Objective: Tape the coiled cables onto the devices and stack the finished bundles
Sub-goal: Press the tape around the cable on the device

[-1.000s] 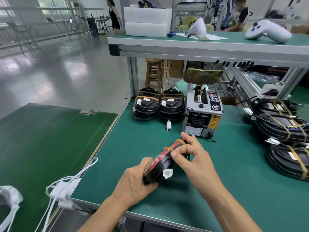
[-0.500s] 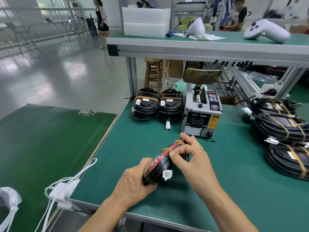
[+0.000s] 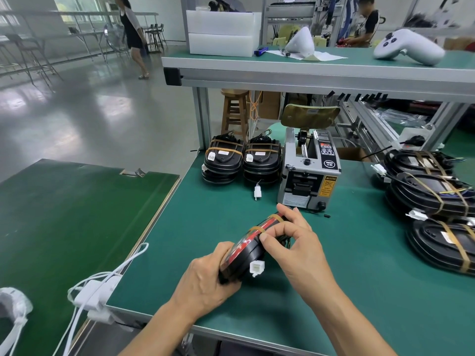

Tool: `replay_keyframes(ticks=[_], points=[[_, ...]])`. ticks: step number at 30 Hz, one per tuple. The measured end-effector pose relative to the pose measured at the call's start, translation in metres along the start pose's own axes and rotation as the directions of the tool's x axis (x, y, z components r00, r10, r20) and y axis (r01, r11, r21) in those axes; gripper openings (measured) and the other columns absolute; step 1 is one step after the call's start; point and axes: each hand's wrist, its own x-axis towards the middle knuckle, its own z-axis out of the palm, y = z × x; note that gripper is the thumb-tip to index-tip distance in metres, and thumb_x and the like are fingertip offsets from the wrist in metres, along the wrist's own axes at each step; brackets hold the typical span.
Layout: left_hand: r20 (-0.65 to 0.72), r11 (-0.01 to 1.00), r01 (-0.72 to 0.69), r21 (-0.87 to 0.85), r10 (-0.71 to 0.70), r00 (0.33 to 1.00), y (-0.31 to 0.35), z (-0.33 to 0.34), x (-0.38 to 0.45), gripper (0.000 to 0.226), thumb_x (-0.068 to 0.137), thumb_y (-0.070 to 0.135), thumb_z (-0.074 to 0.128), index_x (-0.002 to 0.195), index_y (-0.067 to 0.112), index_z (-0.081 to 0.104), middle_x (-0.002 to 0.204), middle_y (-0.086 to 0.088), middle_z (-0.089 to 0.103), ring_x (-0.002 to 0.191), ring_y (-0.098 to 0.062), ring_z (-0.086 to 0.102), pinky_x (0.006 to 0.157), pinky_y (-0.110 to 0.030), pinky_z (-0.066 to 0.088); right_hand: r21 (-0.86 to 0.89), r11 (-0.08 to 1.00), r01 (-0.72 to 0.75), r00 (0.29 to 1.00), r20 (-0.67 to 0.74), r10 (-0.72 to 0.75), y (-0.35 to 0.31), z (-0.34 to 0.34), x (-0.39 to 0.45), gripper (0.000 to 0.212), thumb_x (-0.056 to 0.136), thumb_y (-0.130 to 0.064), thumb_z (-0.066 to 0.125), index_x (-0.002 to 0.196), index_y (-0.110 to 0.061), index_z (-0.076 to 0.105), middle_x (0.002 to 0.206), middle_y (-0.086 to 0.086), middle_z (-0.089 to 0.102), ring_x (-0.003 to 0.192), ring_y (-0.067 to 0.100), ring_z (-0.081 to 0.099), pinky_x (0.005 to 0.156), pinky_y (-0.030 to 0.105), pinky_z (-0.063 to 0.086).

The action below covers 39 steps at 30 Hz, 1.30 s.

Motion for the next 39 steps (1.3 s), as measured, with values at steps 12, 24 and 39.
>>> replay_keyframes(ticks=[12, 24, 39], points=[[-0.01, 1.0, -0.002, 0.004, 0.002, 1.0, 0.0, 0.0004, -0.0005, 0.053, 0.081, 0.036, 0.076, 0.126, 0.04, 0.048, 0.086, 0.011, 0.064, 0.066, -0.022, 0.052, 0.063, -0.035, 0.055, 0.028, 1.0, -0.008, 1.0, 0.021, 0.007, 0.0017, -0.0021, 0.0024, 0.015, 0.088, -0.024, 0.079, 0.075, -0.031, 0.078, 0.149, -0.027, 0.047, 0.152, -0.005, 0.023, 0.118, 0.028, 0.021], [-0.009, 1.0, 0.008, 0.009, -0.007, 1.0, -0.0011, 0.0012, -0.0008, 0.052, 0.081, 0.04, 0.077, 0.126, 0.04, 0.049, 0.091, 0.015, 0.064, 0.067, -0.02, 0.053, 0.064, -0.033, 0.055, -0.006, 1.0, -0.003, 1.0, 0.02, 0.003, 0.0, -0.0017, 0.001, 0.017, 0.087, -0.02, 0.079, 0.074, -0.03, 0.077, 0.15, -0.024, 0.046, 0.152, -0.003, 0.024, 0.126, 0.038, 0.023], [0.003, 0.999, -0.002, 0.033, 0.002, 1.0, -0.0039, 0.0019, -0.0006, 0.056, 0.08, 0.04, 0.077, 0.129, 0.042, 0.049, 0.093, 0.022, 0.065, 0.068, -0.015, 0.055, 0.065, -0.028, 0.055, -0.092, 0.996, -0.008, 1.0, 0.02, 0.01, -0.0052, -0.0043, 0.002, 0.016, 0.084, -0.021, 0.079, 0.075, -0.034, 0.075, 0.148, -0.02, 0.049, 0.151, 0.002, 0.03, 0.126, 0.047, 0.02]])
